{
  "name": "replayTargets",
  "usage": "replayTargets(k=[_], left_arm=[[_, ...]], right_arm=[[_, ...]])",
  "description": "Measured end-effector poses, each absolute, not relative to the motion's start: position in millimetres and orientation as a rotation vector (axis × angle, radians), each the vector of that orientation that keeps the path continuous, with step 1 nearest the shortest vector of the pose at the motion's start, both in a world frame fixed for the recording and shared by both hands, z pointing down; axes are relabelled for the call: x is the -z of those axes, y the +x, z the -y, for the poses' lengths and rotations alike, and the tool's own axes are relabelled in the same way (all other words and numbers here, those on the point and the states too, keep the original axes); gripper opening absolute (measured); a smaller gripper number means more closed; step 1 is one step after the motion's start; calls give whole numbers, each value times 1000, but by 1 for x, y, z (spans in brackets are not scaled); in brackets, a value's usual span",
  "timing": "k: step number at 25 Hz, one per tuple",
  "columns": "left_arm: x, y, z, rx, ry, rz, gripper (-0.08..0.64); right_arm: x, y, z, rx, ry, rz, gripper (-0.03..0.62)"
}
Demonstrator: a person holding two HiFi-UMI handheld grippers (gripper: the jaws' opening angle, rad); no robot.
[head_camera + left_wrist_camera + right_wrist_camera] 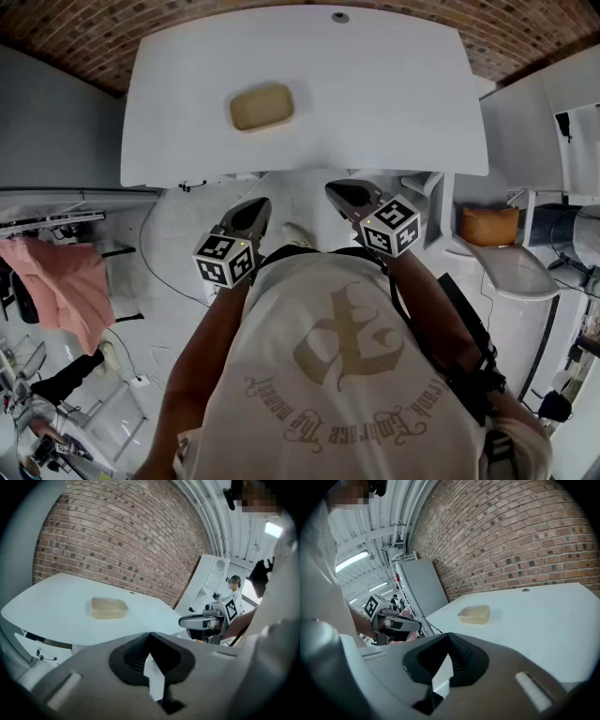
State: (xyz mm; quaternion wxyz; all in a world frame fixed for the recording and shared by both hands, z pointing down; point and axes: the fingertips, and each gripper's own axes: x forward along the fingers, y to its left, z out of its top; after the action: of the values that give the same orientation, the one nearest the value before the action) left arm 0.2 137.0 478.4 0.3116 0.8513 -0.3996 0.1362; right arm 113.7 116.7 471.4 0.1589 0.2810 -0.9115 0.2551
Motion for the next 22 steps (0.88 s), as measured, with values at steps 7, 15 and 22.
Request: replayTargets(k=[7,15,22], left_arm=[[-481,11,-148,-345,2230,1080,3],[-481,2,-142,-332,2212,1103,3],[-480,-22,-126,-323,2199,1140,3]], right_arm=[[-475,126,-120,-719,769,2614,8],[-469,120,-107,-705,783,2634,8],[-472,98,-85,-709,773,2623,8]])
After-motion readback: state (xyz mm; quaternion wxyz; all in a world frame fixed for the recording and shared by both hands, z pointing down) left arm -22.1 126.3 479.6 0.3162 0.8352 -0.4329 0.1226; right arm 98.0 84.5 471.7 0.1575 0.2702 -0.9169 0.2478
